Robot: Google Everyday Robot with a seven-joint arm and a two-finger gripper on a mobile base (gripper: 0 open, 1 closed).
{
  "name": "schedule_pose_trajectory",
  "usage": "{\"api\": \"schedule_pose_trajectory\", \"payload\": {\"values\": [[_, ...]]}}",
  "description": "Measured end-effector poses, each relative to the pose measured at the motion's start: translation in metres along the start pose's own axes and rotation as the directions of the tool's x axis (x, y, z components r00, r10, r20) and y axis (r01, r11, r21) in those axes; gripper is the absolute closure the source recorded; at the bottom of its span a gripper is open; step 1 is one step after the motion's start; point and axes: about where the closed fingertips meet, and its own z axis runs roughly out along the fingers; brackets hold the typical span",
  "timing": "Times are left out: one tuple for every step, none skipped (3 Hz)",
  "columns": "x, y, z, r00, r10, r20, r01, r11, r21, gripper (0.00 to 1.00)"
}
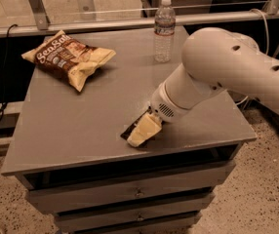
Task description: Move rxbar chocolate near water bottle
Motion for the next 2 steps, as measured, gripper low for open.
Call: {"api": "schedule_pose_trajectory", "payload": {"values": [[-0.0023,0.0001,-0.0040,1.000,0.000,0.000,0.000,1.0000,0.000,0.61],[-0.0058,0.0002,-0.0105,1.000,0.000,0.000,0.000,1.0000,0.000,0.83]]}}
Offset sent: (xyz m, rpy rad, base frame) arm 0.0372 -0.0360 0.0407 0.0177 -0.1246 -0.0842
